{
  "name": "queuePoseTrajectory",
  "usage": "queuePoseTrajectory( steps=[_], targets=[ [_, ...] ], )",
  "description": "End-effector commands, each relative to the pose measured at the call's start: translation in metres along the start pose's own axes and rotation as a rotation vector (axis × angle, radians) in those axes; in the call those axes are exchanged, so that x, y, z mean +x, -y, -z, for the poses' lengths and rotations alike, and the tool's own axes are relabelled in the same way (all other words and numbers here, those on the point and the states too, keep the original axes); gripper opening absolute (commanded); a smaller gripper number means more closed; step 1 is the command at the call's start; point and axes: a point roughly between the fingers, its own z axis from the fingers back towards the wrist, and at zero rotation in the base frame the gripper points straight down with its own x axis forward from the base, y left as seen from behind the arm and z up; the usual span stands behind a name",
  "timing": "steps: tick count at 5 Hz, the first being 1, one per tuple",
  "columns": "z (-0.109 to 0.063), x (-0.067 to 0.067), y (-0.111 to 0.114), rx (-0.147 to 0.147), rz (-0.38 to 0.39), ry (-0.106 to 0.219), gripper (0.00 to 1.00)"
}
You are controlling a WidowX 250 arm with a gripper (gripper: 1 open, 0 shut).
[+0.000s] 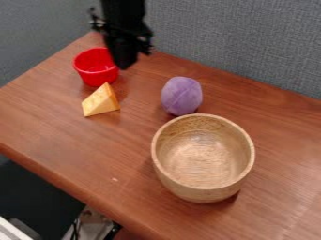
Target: Put the yellow cheese in the brown wooden bowl
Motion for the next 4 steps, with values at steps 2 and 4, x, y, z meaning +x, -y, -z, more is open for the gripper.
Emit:
queuePoseTrajectory(
  steps=[2, 4],
  targets=[
    [-0.006, -0.001, -0.011, 0.019, -0.009, 0.038, 1.0],
    [0.007, -0.004, -0.016, 0.004, -0.008, 0.01, 1.0]
  ],
)
